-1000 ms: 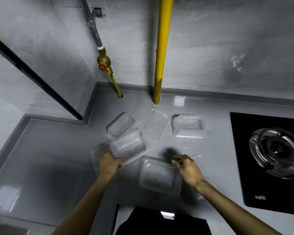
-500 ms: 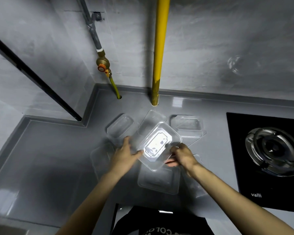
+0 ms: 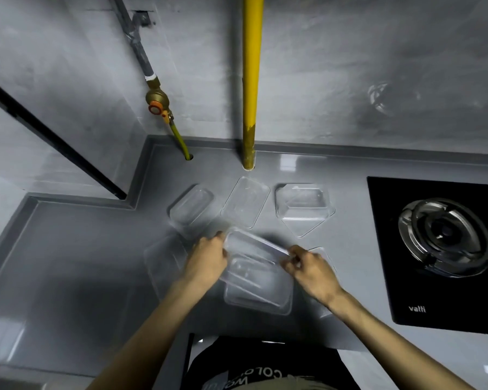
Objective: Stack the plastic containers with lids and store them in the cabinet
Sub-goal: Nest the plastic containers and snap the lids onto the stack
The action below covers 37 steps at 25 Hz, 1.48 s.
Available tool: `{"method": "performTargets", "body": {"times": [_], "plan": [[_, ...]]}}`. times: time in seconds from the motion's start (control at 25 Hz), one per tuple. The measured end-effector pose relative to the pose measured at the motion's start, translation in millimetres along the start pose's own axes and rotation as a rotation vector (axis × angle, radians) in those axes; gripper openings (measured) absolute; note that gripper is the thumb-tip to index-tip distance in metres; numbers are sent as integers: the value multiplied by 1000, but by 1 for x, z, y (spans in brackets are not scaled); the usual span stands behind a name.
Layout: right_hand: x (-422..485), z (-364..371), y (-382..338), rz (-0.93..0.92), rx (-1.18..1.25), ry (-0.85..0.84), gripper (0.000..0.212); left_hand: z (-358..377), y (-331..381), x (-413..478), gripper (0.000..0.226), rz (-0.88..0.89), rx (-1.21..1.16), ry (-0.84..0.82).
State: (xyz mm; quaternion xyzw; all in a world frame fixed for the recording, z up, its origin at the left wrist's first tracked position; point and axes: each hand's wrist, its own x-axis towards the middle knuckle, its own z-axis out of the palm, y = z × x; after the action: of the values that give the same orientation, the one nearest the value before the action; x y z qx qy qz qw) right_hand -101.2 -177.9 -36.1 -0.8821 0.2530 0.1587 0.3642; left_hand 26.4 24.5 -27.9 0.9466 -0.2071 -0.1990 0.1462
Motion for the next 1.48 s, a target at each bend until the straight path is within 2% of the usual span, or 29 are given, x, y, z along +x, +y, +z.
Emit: {"method": "performTargets", "body": {"times": [0.08, 0.12, 0.28, 0.36, 0.52, 0.68, 0.84, 0.96, 1.08, 1.28, 1.36, 1.48], "plan": [[-11, 12, 22, 98, 222, -59, 21, 20, -3, -9, 28, -71, -33, -92], [-14, 18, 30, 122, 255, -62, 21, 31, -4, -13, 31, -76, -59, -155], [-6, 35, 49, 101, 164, 8, 18, 53, -13, -24, 32, -62, -86, -294], [-1, 40, 53, 77, 141, 29, 14, 56, -21, -22, 34, -96, -111, -300], [2, 48, 57, 59, 61, 78, 27, 59, -28, -17, 25, -153, -198, -307], [2, 53, 66, 167, 34, 45, 36, 69, -33, -12, 25, -243, -228, -297], [4, 55, 66, 279, 315, -88, 15, 79, -36, -8, 34, -284, -316, -271], [13, 60, 57, 213, 292, -44, 6, 76, -43, -9, 19, -271, -298, -187], [29, 62, 45, 151, 281, -25, 7, 70, -59, -13, 3, -276, -338, -154], [40, 61, 35, 93, 95, -124, 23, 74, -66, -13, 12, -325, -382, -203], [54, 41, 41, 31, -15, -24, 29, 77, -70, -9, 6, -357, -438, -198], [101, -10, 53, -107, -356, 156, 60, 77, -74, -5, 5, -360, -453, -174]]}}
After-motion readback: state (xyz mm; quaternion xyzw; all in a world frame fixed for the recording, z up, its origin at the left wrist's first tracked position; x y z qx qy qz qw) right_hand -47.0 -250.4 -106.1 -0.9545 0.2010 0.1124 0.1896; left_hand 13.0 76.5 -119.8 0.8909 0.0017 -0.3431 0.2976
